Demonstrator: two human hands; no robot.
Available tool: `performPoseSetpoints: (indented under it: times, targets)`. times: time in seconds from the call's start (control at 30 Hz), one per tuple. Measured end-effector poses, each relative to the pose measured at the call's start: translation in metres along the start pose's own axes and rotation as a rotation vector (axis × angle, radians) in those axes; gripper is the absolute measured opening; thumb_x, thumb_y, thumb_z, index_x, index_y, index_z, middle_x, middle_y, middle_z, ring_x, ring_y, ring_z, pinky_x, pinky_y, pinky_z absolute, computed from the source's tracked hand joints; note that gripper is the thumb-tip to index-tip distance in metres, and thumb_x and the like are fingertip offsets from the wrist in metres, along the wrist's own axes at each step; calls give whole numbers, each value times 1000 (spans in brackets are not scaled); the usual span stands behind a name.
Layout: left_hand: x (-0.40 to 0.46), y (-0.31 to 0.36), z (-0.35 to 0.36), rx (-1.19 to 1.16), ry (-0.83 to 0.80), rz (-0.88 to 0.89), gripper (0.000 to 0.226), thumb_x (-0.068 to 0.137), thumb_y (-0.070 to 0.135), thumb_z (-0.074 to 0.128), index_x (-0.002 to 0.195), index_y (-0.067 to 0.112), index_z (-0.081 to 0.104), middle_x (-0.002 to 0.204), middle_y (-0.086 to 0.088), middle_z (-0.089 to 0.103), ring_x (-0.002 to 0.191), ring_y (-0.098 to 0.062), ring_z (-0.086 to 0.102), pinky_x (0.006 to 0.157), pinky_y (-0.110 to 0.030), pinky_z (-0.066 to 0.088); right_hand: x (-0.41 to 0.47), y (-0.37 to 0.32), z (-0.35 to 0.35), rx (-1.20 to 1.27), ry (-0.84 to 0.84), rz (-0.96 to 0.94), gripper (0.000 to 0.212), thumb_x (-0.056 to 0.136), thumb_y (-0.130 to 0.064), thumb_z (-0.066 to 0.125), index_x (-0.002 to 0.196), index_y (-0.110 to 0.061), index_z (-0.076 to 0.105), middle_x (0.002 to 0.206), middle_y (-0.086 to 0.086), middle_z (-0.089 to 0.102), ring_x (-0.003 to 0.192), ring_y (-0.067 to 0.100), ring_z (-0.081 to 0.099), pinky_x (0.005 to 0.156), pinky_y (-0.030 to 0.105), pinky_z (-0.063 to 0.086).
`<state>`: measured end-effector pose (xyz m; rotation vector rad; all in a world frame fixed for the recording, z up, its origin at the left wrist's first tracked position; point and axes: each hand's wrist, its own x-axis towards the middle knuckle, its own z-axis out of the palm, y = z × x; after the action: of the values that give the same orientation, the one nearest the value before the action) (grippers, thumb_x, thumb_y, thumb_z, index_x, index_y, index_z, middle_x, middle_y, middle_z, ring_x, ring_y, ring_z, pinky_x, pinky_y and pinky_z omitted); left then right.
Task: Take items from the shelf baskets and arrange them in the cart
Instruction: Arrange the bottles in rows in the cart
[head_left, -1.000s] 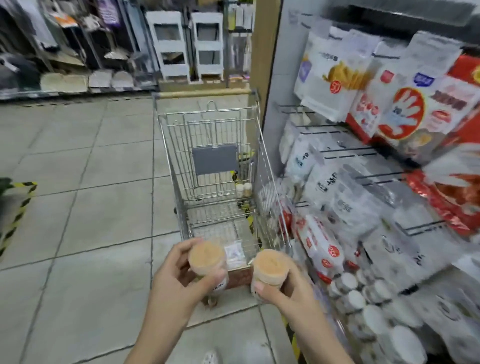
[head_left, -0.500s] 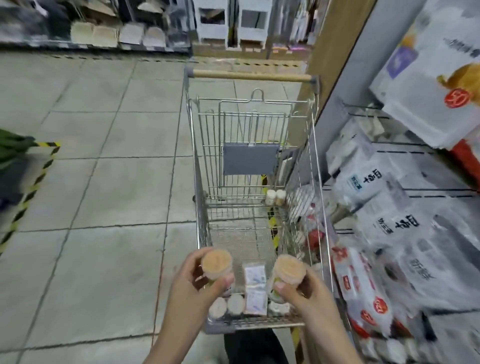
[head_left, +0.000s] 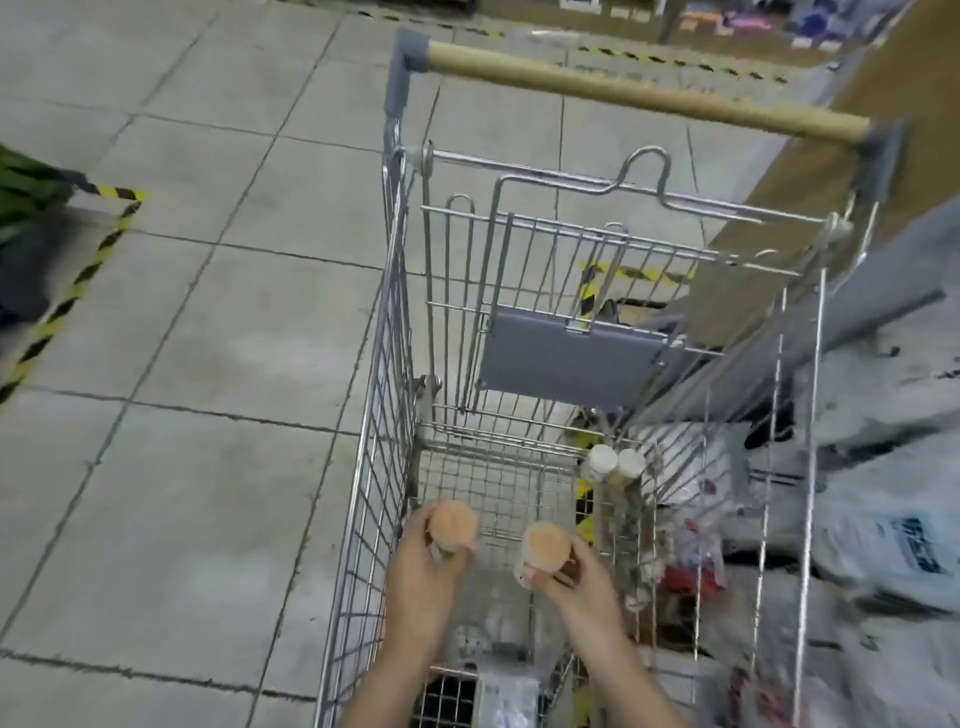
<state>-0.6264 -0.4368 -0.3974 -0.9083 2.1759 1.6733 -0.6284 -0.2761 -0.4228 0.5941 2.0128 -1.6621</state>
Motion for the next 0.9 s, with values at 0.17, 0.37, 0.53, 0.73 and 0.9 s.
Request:
performPoseSetpoints:
  times: [0.17,0.37,0.53,0.73,0.9]
  targets:
    - [70,-22,33,-98,96,-90,44,79,-2,71,104,28,50,107,5,61,99,-16,57,94,-39,48,94,27,18,-47,-30,42,47,78,4,73,119,-12,57,113,2,63,107,22,59,65,8,46]
    - [149,-55,63,-90,220,-101,48,76,-4,70,117,17,55,105,0,62,100,-21,58,79,-26,39,178,46,54,-122,-67,-63,39,78,7,72,102,-22,60,100,-3,63,92,12,58,64,4,43]
    - [199,-69,74,-96,367,-61,27,87,11,64,99,32,51,93,6,63,89,-17,59,71,-24,39,227,53,89,-116,-55,-164,44,75,11,72,99,-24,62,100,3,67,87,11,62,67,9,46]
    - [238,-77,86,-115,394,-77,32,85,6,66,106,27,54,101,9,61,97,-11,56,85,-24,43,262,67,112,-122,17,-216,43,75,-3,77,111,-21,61,104,-2,68,95,13,64,82,27,52]
    - [246,-88,90,-87,375,-52,47,85,5,65,129,15,52,101,10,64,103,-13,59,75,-16,42,267,77,115,-94,69,-228,46,75,-7,78,96,-36,49,98,-17,62,87,-1,61,73,15,47]
